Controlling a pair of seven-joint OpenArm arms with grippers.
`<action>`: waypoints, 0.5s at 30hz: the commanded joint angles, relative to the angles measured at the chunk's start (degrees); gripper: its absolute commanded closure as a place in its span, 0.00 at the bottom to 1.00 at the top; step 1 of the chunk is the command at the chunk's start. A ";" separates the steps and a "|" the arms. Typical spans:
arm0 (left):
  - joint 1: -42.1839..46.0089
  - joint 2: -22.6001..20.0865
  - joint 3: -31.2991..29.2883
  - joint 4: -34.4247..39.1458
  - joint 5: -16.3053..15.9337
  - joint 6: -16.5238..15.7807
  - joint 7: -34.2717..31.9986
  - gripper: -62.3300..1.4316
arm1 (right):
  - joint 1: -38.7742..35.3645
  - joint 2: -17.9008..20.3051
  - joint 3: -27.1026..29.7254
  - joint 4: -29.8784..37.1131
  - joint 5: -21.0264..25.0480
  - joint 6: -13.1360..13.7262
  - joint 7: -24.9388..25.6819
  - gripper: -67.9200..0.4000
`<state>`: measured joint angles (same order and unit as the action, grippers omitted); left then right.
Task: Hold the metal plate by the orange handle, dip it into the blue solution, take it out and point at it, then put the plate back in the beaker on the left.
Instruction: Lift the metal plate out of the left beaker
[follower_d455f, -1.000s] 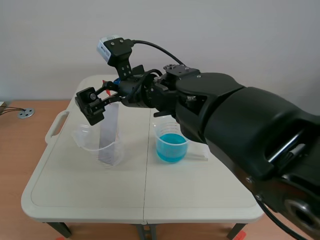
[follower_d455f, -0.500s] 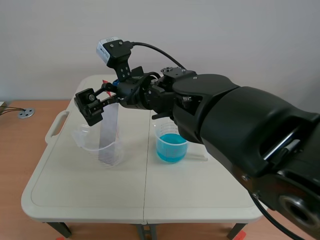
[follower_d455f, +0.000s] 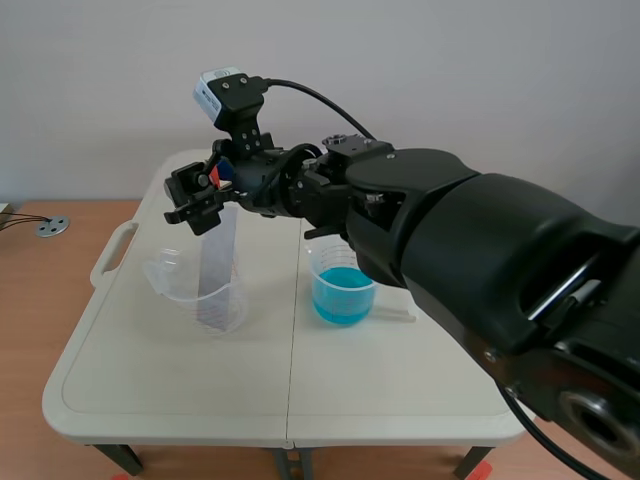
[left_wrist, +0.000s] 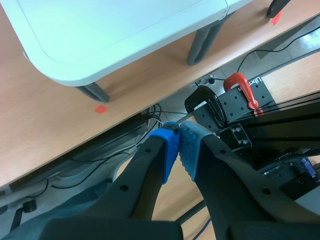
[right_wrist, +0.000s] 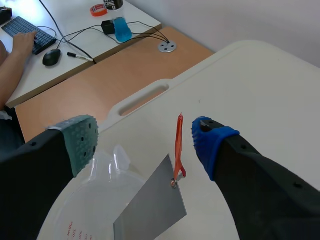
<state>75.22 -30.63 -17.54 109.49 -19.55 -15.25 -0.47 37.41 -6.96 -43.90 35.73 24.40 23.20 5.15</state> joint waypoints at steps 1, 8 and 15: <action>0.22 0.13 0.11 0.81 -0.35 -0.37 -0.72 0.91 | 1.31 -0.81 0.04 1.49 0.24 0.13 1.27 0.52; 0.22 0.11 0.17 0.81 -0.35 -0.57 -1.36 0.91 | 1.31 0.13 0.07 1.49 0.92 0.15 2.29 0.66; 0.22 0.13 0.17 0.81 -0.35 -0.57 -1.38 0.91 | 1.29 1.97 0.07 1.49 4.55 0.17 2.29 0.76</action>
<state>75.22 -30.63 -17.54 109.49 -19.55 -15.46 -1.30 37.41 -5.19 -43.90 35.73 27.90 23.24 6.44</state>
